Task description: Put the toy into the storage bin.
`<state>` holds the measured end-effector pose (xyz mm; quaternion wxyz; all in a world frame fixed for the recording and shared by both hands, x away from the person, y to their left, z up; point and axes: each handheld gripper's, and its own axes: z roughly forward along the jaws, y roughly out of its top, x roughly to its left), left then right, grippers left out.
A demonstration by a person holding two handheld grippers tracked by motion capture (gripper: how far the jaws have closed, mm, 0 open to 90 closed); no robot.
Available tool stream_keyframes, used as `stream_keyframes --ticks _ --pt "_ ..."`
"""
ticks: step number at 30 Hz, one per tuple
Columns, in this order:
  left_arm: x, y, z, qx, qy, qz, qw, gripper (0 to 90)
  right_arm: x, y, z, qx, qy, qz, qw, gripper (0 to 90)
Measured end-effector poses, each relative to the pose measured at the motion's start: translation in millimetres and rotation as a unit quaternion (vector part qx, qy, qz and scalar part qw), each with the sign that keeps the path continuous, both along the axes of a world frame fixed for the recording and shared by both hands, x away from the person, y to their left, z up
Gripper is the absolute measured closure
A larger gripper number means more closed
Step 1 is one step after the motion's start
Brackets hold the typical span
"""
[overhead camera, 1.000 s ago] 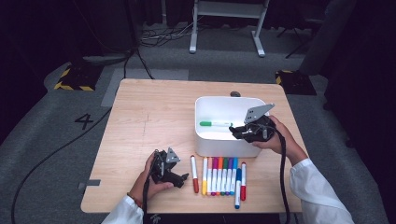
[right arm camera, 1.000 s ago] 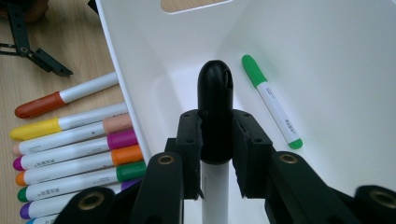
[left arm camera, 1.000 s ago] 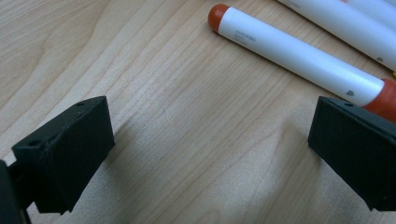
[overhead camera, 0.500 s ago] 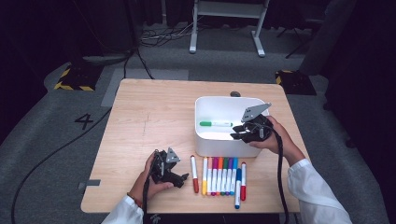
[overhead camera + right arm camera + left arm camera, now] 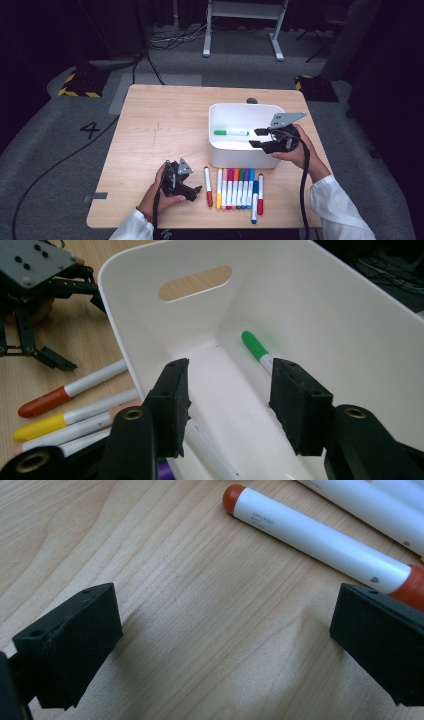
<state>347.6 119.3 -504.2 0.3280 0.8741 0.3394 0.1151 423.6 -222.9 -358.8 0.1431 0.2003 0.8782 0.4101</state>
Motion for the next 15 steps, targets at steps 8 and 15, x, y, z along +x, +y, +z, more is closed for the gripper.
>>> stream_keyframes --ticks 8,15 --pt "0.2 -0.2 -0.1 -0.001 0.001 0.000 1.0000 0.1 -26.3 -32.5 15.8 0.042 -0.041 -0.033 0.9977 40.9" --pt "0.2 -0.2 -0.1 -0.001 0.001 0.000 1.0000 0.1 -58.5 -62.8 18.5 0.074 -0.069 -0.058 0.9931 34.9"
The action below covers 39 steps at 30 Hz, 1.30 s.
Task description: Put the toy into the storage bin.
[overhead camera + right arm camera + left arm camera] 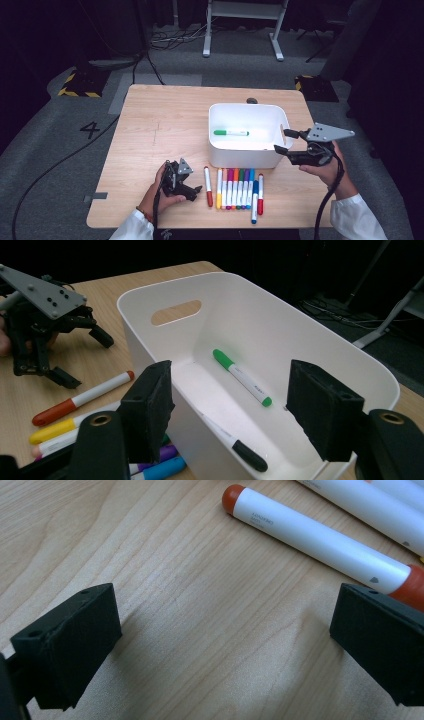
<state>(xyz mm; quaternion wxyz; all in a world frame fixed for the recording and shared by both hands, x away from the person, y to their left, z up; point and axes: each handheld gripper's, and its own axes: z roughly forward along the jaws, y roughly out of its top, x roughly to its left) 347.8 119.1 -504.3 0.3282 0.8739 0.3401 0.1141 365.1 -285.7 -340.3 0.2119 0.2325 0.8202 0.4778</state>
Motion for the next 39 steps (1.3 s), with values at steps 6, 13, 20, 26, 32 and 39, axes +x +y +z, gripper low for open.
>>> stream_keyframes --ticks 6,13,20,26,32,39 --pt "0.0 0.0 0.0 0.000 0.000 0.000 1.0000 0.0 -29.2 -11.0 -21.1 -0.001 -0.009 -0.001 1.0000 33.9" --pt "0.0 0.0 0.0 0.000 0.000 0.000 1.0000 0.1 -51.3 -7.1 -70.3 -0.013 0.029 0.009 0.9994 33.1" --pt "0.0 0.0 0.0 0.000 0.000 0.000 1.0000 0.0 -58.7 1.4 -112.4 -0.028 0.071 0.016 0.9970 31.9" --pt "0.0 0.0 0.0 0.000 0.000 0.000 1.0000 0.1 -61.4 13.9 -133.2 -0.032 0.103 0.030 0.9937 30.5" --pt "0.0 0.0 0.0 0.000 0.000 0.000 1.0000 0.1 -62.7 19.6 -141.7 -0.043 0.110 0.033 0.9925 30.1" --pt "0.0 0.0 0.0 0.000 0.000 0.000 1.0000 0.1 -62.6 23.9 -148.1 -0.046 0.115 0.032 0.9918 30.2"
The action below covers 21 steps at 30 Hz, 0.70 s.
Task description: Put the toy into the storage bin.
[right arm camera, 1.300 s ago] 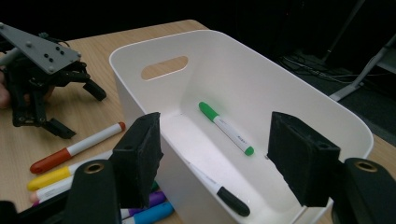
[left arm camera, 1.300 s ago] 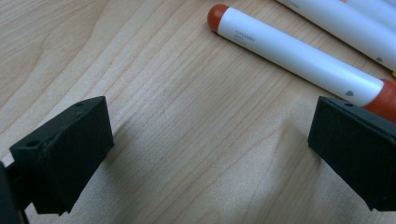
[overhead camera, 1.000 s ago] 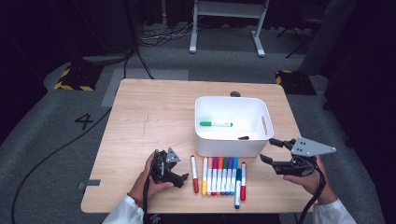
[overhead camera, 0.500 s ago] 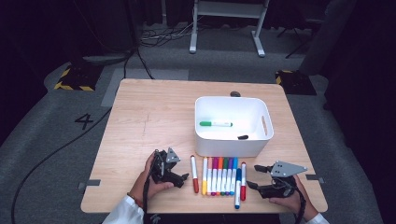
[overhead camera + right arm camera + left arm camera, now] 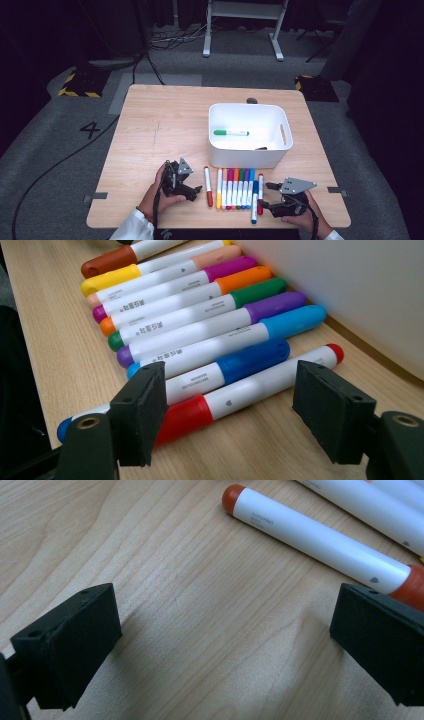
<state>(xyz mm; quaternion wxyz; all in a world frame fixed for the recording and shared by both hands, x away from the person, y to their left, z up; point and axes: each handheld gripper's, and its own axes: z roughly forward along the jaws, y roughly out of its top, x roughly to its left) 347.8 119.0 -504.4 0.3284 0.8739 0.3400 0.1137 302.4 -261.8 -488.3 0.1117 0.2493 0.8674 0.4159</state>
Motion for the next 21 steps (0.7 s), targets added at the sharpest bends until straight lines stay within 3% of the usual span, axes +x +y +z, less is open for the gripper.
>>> stream_keyframes --ticks 7,13,21 --pt "0.0 0.0 0.0 0.000 0.000 0.000 1.0000 0.1 1.3 1.2 -6.0 -0.020 -0.007 -0.006 0.9998 30.1" --pt "0.0 0.0 0.0 0.000 0.000 0.000 1.0000 0.1 8.6 -17.0 -12.9 -0.038 -0.012 -0.039 0.9984 31.2" --pt "0.0 0.0 0.0 0.000 0.000 0.000 1.0000 0.1 17.5 -45.3 -12.1 -0.035 -0.013 -0.084 0.9958 47.3"
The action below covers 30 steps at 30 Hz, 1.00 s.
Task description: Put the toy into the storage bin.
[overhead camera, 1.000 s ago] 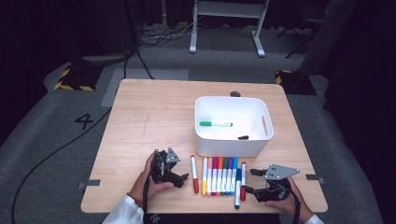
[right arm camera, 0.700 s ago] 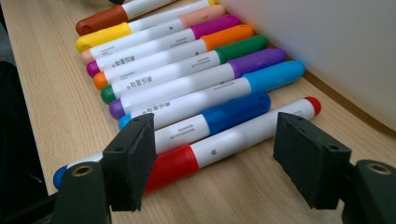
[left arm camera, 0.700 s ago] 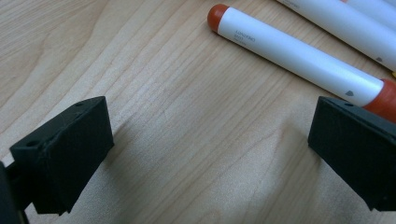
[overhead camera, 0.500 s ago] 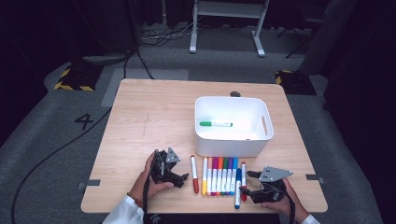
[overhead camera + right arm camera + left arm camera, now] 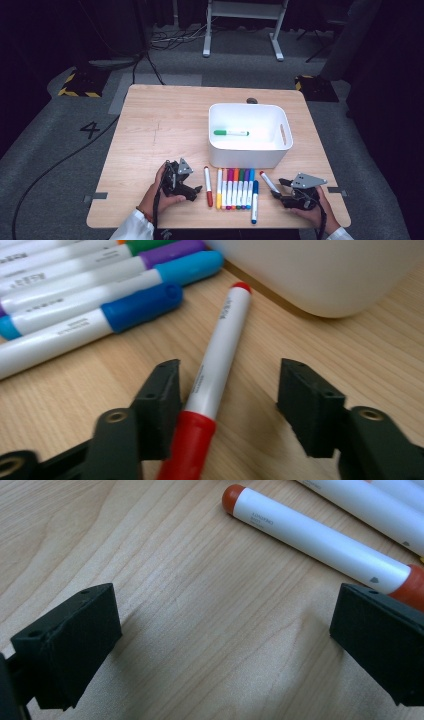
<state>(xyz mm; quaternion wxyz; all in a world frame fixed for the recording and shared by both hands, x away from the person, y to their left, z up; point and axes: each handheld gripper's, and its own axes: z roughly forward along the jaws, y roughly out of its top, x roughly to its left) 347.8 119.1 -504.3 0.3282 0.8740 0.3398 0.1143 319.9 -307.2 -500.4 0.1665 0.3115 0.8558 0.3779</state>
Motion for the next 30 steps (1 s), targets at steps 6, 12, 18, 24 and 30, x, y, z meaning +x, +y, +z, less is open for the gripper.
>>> stream_keyframes --ticks 6,12,18,24,30 --pt "0.0 0.0 0.0 0.000 0.000 0.000 1.0000 0.1 7.8 -19.4 -0.1 0.012 0.009 -0.023 0.9996 62.2" --pt "0.0 0.0 0.1 0.000 0.000 0.000 1.0000 0.1 12.6 -26.5 1.0 0.008 0.009 -0.020 0.9997 72.6" --pt "0.0 0.0 0.1 0.000 0.000 0.000 1.0000 0.1 14.5 -26.1 2.8 -0.002 0.010 -0.008 0.9999 74.0" --pt "0.0 0.0 0.0 0.000 0.000 0.000 1.0000 0.0 13.8 -27.4 4.4 -0.006 0.014 0.014 0.9998 74.4" --pt "0.0 0.0 0.0 0.000 0.000 0.000 1.0000 0.1 8.5 -26.8 12.8 0.008 0.004 0.036 0.9993 74.5"
